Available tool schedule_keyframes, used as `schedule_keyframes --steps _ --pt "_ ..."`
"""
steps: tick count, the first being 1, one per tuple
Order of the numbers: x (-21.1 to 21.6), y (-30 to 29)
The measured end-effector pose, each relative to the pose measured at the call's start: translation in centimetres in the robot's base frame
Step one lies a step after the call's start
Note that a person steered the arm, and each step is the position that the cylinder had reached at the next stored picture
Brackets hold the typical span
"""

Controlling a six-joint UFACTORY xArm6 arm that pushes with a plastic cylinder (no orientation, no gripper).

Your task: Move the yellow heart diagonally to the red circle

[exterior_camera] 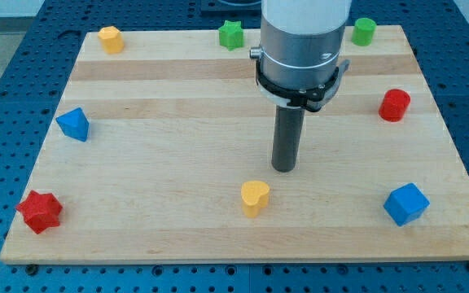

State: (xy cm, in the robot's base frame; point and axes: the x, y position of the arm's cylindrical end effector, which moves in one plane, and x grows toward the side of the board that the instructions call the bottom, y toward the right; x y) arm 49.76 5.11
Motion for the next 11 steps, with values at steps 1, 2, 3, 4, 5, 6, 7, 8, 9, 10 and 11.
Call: schedule_keyframes --steps 1,2,3,4,5,6,7,8,9,10,11 --pt "1.1 3.4" --pt "2.2 4.2" --pt "2.0 2.5" --pt "0.6 -5.3" --pt "2.6 -9.5" --pt "4.0 -7.8" --pt "3.3 -0.5" --pt "3.3 2.4" --pt "3.3 -1.9" --pt "3.8 -4.0" --pt "4.5 -3.1"
